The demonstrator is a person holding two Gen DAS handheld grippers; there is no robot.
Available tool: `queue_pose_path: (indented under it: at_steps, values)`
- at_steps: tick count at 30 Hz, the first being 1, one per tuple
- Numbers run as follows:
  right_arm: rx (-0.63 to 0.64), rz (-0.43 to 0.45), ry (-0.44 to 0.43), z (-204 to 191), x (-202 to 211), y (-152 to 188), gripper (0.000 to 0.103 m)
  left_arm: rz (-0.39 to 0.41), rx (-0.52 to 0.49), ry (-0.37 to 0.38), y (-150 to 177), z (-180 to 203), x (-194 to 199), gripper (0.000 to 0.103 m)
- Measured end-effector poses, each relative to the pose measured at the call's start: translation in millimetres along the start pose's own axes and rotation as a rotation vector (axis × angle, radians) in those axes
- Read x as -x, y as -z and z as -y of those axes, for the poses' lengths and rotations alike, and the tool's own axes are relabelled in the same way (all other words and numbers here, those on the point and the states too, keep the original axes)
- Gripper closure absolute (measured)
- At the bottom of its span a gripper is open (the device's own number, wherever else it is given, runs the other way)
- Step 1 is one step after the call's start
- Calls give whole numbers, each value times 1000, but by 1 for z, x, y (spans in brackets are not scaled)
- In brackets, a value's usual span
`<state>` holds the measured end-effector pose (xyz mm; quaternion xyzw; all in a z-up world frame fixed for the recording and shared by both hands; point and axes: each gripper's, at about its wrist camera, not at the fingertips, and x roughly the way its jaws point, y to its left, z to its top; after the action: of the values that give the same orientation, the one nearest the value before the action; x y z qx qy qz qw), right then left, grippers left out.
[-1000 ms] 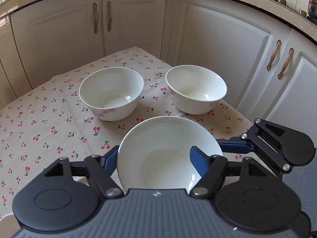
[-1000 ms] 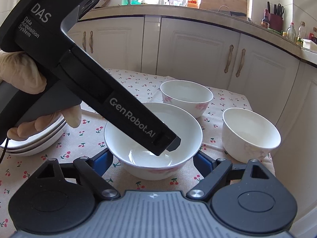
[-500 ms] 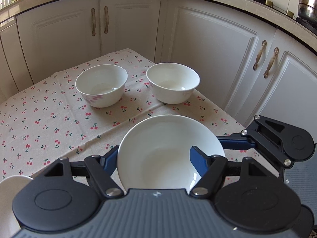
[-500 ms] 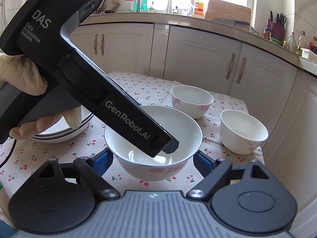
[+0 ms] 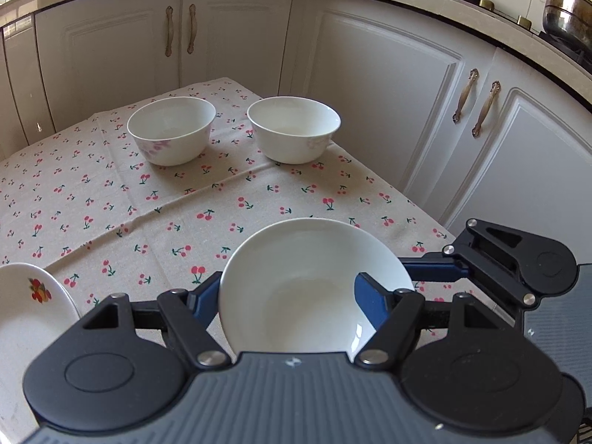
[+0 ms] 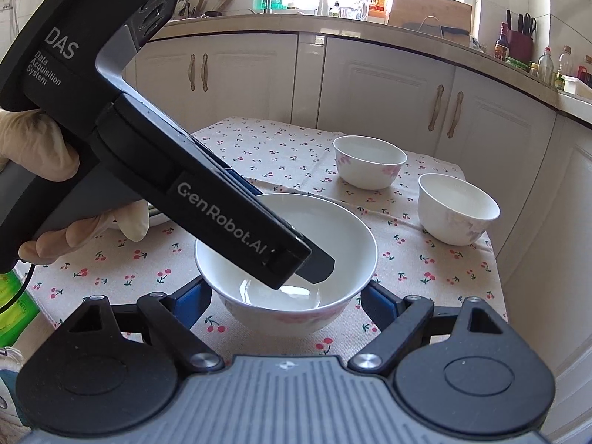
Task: Organize plates and bowls
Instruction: 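Carry the bowl with the left gripper and lower it onto the table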
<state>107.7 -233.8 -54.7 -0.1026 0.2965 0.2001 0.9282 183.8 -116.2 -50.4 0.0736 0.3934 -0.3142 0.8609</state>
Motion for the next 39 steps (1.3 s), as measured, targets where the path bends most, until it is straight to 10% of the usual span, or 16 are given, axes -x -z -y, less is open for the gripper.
queue_pose_path:
  at_steps: [39]
  values:
    - [-10, -38, -17, -6, -3, 13, 7, -3, 20, 24, 15, 0, -7, 20]
